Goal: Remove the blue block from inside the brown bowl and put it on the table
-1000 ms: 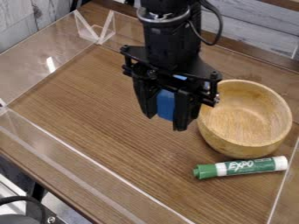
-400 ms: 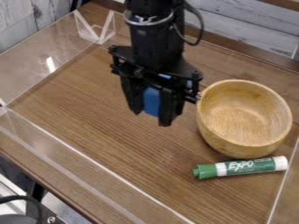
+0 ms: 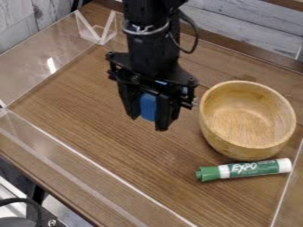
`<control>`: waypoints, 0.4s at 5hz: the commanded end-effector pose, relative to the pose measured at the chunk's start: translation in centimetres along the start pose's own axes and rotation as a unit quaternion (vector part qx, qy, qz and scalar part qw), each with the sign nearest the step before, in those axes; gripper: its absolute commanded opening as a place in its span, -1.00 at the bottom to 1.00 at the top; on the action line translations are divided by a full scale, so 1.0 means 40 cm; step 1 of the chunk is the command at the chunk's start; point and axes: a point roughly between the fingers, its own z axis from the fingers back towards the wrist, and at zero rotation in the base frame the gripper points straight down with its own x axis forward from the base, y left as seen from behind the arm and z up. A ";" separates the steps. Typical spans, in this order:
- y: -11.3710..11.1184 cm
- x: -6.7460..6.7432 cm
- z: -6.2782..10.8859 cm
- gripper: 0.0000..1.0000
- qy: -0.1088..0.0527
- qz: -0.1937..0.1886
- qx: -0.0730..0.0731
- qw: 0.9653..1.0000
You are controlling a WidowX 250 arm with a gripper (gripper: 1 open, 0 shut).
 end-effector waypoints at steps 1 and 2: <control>0.007 0.013 0.013 -1.00 -0.019 0.006 0.002 1.000; 0.012 0.013 0.007 -1.00 -0.020 0.011 0.004 1.000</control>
